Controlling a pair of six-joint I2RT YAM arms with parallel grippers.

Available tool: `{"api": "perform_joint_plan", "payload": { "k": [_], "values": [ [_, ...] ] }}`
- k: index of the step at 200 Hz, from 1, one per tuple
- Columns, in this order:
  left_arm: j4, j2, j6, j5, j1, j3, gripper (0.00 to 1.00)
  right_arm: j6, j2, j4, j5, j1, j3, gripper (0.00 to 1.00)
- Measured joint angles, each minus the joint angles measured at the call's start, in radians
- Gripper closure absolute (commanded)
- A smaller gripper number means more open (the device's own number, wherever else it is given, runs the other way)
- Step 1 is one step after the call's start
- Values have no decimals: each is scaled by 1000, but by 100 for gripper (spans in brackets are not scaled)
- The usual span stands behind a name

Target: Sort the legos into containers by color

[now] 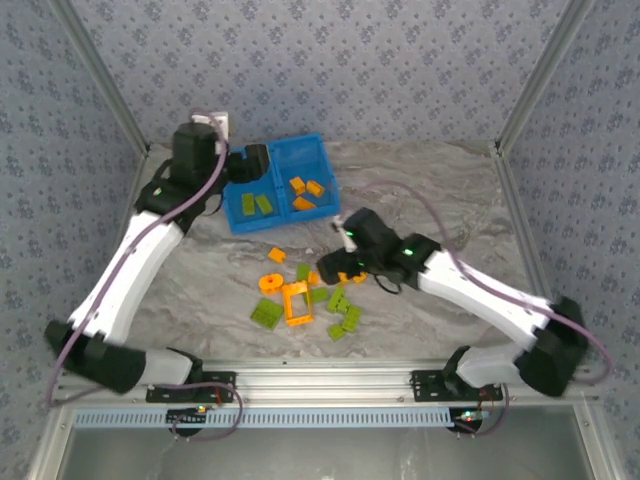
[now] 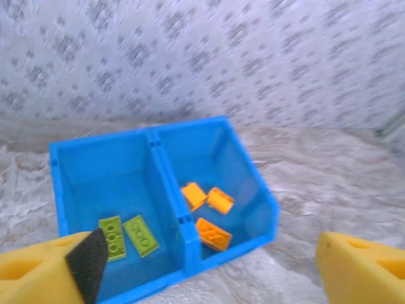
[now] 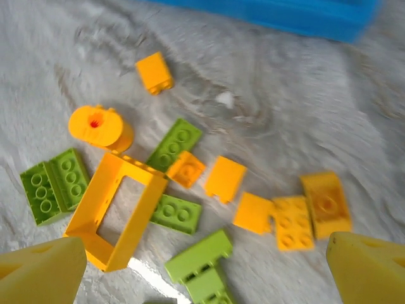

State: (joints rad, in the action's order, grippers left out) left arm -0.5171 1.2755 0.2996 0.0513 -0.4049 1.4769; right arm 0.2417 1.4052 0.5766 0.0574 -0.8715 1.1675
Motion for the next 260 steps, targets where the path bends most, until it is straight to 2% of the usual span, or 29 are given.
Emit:
{"api": "perform_joint_plan", "payload": {
  "k": [13,61,111,133,187,227,260],
  "values": [
    [-37,-97,-52,-11,-3,-39,1,-52,142,-4,-12,-24,108,5],
    [-219,-345,-175,2,-3,-242,1,-177,567,4,-64,-49,430,8],
    [-265,-548,-187,28,-3,-471,1,-216,845,50,-75,-40,687,15],
    [-256,-581,-186,45,-3,-527,1,-232,921,79,-71,-36,763,24],
    [-227,-550,-176,54,-3,-569,1,-251,969,102,-51,-27,795,59],
    [-215,-549,-175,49,7,-573,1,-219,919,75,-82,-18,723,66],
    [-211,-549,-174,37,32,-580,1,-204,721,27,-88,-11,558,66]
  ]
}}
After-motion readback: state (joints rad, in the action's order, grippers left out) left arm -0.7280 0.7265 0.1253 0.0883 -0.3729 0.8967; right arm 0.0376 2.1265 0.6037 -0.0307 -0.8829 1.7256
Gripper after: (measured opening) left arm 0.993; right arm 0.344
